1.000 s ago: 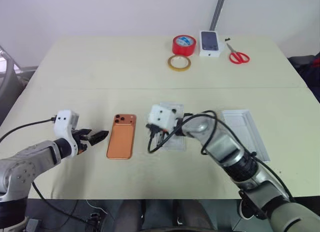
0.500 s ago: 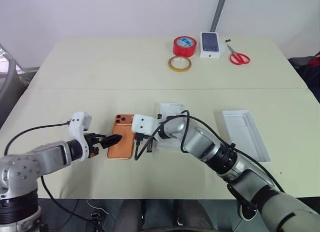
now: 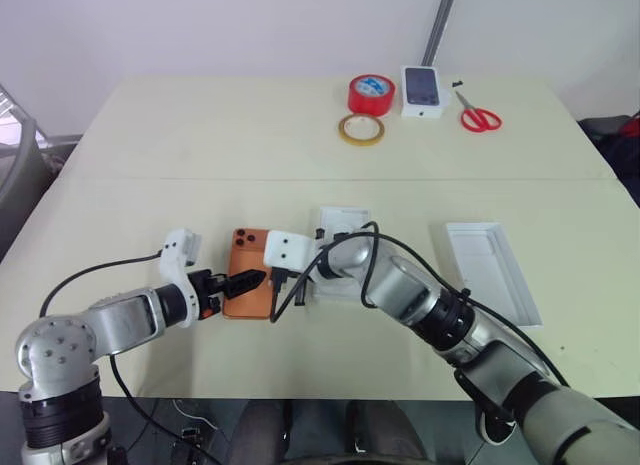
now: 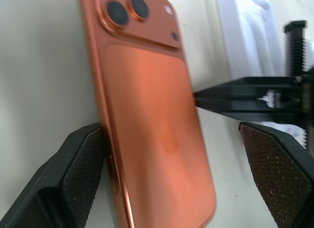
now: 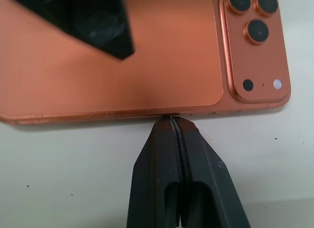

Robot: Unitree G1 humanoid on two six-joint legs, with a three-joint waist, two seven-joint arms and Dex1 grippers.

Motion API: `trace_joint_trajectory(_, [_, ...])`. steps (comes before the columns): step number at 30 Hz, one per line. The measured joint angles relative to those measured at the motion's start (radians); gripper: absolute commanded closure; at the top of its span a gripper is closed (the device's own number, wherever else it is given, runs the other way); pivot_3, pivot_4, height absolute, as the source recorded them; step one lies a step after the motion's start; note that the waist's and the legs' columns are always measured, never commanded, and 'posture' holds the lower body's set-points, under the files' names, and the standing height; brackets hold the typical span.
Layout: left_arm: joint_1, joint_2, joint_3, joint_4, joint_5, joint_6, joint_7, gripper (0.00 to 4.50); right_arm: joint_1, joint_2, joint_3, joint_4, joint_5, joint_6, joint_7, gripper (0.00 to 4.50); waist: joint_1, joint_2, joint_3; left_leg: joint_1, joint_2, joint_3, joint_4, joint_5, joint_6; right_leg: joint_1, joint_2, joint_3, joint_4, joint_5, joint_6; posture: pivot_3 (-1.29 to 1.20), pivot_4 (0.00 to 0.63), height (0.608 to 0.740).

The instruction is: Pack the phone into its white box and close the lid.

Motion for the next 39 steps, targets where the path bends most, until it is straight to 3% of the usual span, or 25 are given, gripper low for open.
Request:
trace_joint_trajectory(7, [0.0, 0.019, -0.027, 0.037, -0.099, -0.039, 0.071, 0.09, 0.002, 0.003, -0.001, 0.0, -0.002, 0.0, -0.001, 4.5, -0.001, 0.0, 0.0, 0.0, 0.0, 0.0, 0.0, 0.0, -0.001, 0.0, 0.0, 0.0, 0.0, 0.0, 0.0, 0.0, 0.15, 0.74])
trace_joint_trajectory(10, [0.012, 0.029, -0.029, 0.069, -0.153, -0.075, 0.114, 0.91, 0.004, 0.002, -0.002, -0.001, -0.003, -0.001, -0.002, 4.5, -0.003, 0.0, 0.0, 0.0, 0.0, 0.0, 0.0, 0.0, -0.001, 0.0, 0.0, 0.0, 0.0, 0.0, 0.0, 0.0, 0.15, 0.74])
trace_joint_trajectory(14, [0.045, 0.039, -0.041, 0.1, -0.213, -0.136, 0.179, 2.84, 0.009, -0.003, -0.012, -0.009, -0.002, 0.003, -0.003, 4.5, -0.004, -0.001, 0.001, -0.001, 0.0, 0.0, 0.0, 0.0, -0.001, -0.002, 0.0, 0.0, 0.0, 0.0, 0.0, 0.0, 0.15, 0.74])
trace_joint_trajectory(20, [0.088, 0.064, -0.065, 0.119, -0.327, -0.226, 0.246, 2.84, 0.009, -0.039, -0.064, -0.048, -0.001, 0.036, -0.001, 4.5, -0.004, -0.001, 0.001, -0.002, 0.0, 0.0, -0.001, 0.0, -0.001, -0.003, 0.0, 0.0, 0.0, 0.0, 0.0, 0.0, 0.15, 0.74])
trace_joint_trajectory(24, [0.103, 0.072, -0.065, 0.128, -0.434, -0.296, 0.259, 4.47, 0.014, -0.096, -0.115, -0.15, 0.015, 0.068, 0.017, 4.5, -0.001, -0.001, 0.001, -0.002, 0.0, -0.001, -0.001, 0.0, -0.001, -0.002, 0.0, 0.0, -0.001, 0.0, 0.0, 0.0, 0.15, 0.74])
trace_joint_trajectory(29, [0.109, 0.088, -0.097, 0.125, -0.484, -0.379, 0.297, 4.47, 0.073, -0.175, -0.229, -0.322, 0.097, 0.097, 0.06, 4.5, -0.002, -0.001, 0.001, -0.002, 0.0, -0.001, -0.002, 0.0, 0.001, -0.002, 0.0, 0.0, -0.001, 0.0, 0.0, 0.0, 0.15, 0.74])
trace_joint_trajectory(33, [0.05, 0.082, -0.135, 0.124, -0.524, -0.459, 0.332, 4.47, 0.18, -0.297, -0.396, -0.432, 0.193, 0.099, 0.11, 4.5, 0.008, -0.004, 0.003, -0.003, 0.0, -0.001, -0.001, -0.001, 0.001, -0.001, -0.001, -0.001, -0.003, 0.0, 0.0, 0.0, 0.15, 0.74])
trace_joint_trajectory(39, [-0.096, -0.018, -0.288, 0.127, -0.544, -0.514, 0.35, 4.47, 0.374, -0.458, -0.672, -0.526, 0.334, 0.112, 0.161, 4.5, 0.002, -0.004, 0.004, -0.003, 0.0, -0.001, 0.0, -0.002, 0.003, 0.002, 0.0, -0.001, -0.005, 0.0, 0.0, 0.0, 0.15, 0.74])
